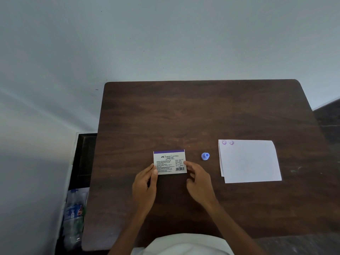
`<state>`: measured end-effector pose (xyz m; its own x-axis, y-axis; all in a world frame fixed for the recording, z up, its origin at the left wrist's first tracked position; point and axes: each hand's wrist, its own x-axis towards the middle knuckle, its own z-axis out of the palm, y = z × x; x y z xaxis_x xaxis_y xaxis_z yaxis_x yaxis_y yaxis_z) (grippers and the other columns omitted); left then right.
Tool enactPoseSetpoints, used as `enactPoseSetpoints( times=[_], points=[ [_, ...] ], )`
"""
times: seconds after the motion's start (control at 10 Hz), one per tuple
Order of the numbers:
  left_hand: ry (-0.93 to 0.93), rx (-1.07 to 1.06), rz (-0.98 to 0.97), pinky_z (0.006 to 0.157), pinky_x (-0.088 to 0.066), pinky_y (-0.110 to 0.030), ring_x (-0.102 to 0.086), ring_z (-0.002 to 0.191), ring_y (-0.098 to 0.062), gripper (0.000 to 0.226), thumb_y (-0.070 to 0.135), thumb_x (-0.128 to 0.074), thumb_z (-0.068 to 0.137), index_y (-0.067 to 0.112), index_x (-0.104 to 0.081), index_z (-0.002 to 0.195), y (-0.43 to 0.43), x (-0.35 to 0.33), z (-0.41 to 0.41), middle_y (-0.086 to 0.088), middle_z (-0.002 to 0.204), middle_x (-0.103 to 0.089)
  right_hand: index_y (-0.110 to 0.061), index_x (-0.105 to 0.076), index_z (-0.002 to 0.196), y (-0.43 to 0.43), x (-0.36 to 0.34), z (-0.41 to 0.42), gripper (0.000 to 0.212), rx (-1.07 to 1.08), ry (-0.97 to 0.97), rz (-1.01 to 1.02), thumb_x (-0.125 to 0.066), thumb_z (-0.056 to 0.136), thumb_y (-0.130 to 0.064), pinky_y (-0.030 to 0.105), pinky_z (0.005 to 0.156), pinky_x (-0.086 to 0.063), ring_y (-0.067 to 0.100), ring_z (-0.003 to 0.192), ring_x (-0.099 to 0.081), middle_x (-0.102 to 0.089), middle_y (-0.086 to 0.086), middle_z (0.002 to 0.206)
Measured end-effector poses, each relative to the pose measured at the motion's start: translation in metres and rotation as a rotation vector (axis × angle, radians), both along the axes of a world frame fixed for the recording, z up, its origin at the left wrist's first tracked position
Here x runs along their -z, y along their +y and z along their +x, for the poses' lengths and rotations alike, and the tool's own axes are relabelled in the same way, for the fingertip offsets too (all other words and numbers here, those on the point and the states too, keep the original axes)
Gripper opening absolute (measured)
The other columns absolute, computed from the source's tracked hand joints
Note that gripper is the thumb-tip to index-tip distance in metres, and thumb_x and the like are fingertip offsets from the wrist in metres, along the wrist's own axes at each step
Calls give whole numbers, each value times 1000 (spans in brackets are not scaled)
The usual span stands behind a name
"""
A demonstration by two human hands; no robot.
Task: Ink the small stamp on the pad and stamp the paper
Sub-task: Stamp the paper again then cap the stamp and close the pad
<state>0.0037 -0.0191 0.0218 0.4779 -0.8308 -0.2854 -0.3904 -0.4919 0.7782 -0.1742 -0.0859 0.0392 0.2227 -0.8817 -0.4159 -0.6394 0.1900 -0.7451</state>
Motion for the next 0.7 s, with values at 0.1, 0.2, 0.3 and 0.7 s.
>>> enactPoseSetpoints(
  times=[0.1,0.2,0.3,0.7],
  points=[
    [-21,20,6,106,-36,-28,-47,128,-7,33,29,-51,101,20,-62,130,2,1,-2,4,136,-61,-13,-54,132,2,0,1,56,17,-12,-20,-54,83,15,18,100,-45,12,127,-50,-55,3,138],
    [-39,45,19,106,-34,-26,-44,130,-5,34,29,-50,101,20,-60,132,1,1,-2,4,139,-59,-12,-55,131,4,1,1,53,18,-9,-38,-58,84,13,29,104,-48,13,128,-50,-54,3,140],
    [-55,77,22,106,-31,-24,-38,129,-2,36,29,-49,102,20,-57,136,3,2,-3,4,142,-56,-14,-53,133,4,2,0,52,-3,16,-48,-62,86,7,28,105,-47,12,129,-49,-52,1,141],
    [-533,378,-154,116,-29,-42,-28,147,-29,58,40,-42,98,13,-38,150,-4,-3,-10,-11,159,-32,-15,-32,146,-2,-3,2,61,-287,414,-577,-53,95,-39,42,115,-34,24,147,-22,-33,8,156]
  ],
)
